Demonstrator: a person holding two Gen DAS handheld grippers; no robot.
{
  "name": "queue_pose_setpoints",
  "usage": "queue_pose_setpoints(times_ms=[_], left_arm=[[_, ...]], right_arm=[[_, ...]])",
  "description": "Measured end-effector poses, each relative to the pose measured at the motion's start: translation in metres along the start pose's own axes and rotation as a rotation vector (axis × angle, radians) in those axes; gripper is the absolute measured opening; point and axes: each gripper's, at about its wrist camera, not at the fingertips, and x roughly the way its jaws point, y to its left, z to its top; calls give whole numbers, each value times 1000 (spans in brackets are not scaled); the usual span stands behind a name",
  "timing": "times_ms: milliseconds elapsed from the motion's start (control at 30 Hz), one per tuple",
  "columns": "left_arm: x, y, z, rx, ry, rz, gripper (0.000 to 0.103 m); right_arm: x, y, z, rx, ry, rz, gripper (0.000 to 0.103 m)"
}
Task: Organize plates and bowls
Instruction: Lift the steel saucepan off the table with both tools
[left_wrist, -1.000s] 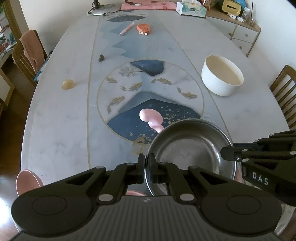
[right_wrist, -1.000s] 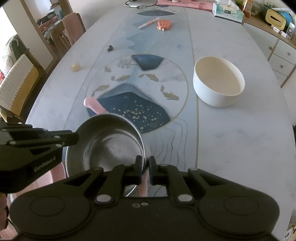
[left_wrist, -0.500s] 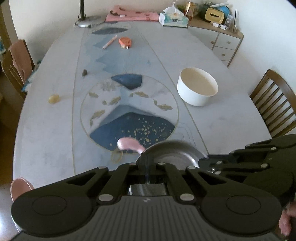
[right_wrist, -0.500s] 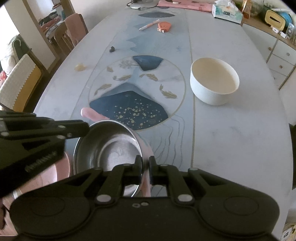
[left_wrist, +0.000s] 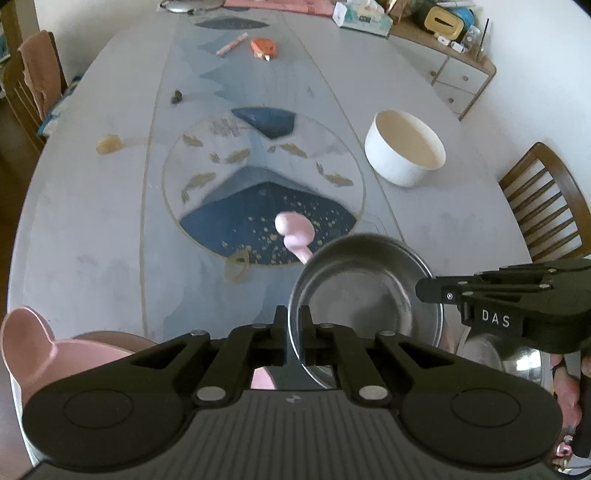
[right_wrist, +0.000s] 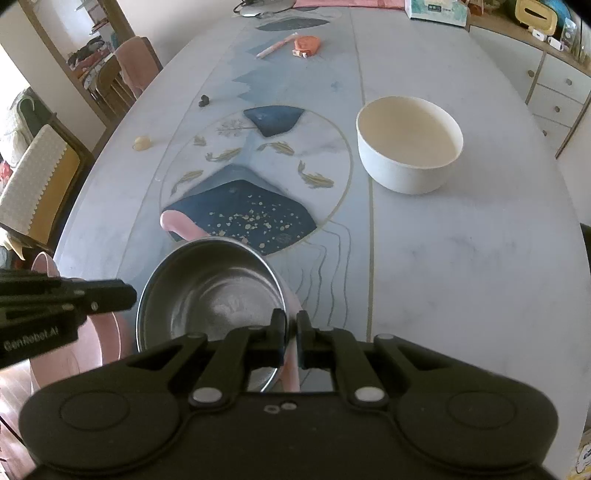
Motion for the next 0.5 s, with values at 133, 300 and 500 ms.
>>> queue_pose_setpoints(times_ms=[133, 300, 500], left_arm=[[6, -1, -1, -9, 21, -8, 11], [4, 1, -2, -32, -18, -19, 67], [11, -2, 0, -39, -9, -22, 70]], right_arm=[[1, -5, -1, 8, 3, 13, 7], [4, -15, -3, 31, 9, 25, 7], [7, -18, -3, 42, 8, 34, 6]])
